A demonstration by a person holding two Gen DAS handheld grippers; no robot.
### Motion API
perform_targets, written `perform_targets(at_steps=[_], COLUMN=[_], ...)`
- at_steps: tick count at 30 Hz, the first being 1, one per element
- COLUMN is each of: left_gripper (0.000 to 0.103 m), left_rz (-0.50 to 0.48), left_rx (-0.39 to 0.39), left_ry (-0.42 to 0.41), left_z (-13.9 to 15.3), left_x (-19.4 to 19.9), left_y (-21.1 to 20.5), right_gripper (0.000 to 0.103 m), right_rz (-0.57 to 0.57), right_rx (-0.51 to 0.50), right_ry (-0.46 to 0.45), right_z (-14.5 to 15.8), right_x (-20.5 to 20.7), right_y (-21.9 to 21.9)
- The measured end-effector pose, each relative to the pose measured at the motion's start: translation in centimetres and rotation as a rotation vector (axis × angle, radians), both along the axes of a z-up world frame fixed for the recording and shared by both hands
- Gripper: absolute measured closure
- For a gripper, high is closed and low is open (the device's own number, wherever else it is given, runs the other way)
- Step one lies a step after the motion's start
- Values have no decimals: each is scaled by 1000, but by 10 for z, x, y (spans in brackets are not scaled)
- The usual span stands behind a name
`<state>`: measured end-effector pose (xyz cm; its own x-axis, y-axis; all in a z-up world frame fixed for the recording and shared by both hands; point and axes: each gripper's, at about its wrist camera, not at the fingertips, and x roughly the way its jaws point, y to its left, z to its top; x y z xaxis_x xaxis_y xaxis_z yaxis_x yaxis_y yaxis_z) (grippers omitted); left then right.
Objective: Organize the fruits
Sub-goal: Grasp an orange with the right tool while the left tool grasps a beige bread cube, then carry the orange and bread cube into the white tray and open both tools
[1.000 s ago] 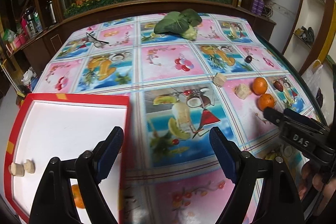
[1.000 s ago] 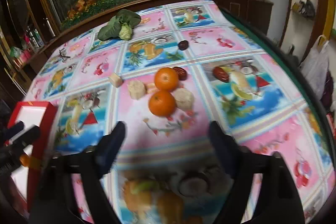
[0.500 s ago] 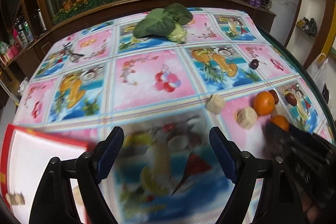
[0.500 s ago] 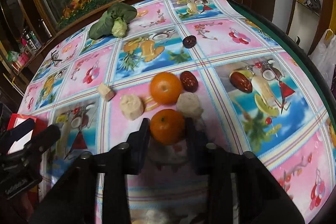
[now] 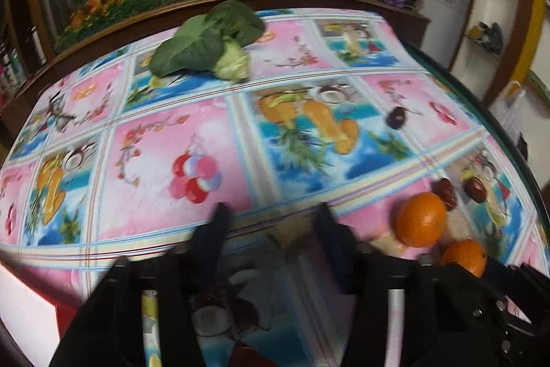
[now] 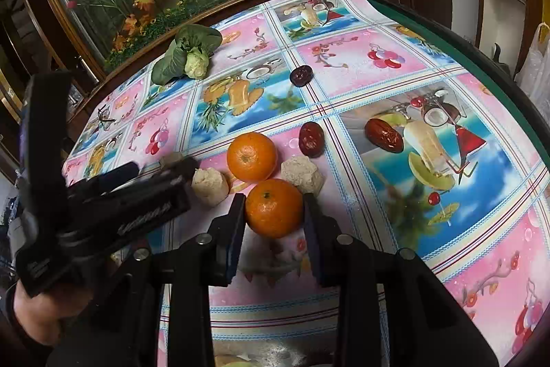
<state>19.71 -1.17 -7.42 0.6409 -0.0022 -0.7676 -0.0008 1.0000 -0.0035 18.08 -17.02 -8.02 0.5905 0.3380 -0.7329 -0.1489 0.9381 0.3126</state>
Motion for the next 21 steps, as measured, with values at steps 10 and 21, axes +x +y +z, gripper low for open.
perform_targets(at_steps=[10, 21], left_gripper=[80, 80], left_rz=[-29, -80], left_rx=[-30, -126], left_ry=[34, -51], left_z=[2, 38], left_x=[-29, -100], left_y=[19, 46], right_gripper=[69, 69], right_rz=[1, 14], right_rx=[-4, -17], right_ry=[-5, -44], right_z=[1, 14], right_x=[-1, -10], right_y=[1, 7])
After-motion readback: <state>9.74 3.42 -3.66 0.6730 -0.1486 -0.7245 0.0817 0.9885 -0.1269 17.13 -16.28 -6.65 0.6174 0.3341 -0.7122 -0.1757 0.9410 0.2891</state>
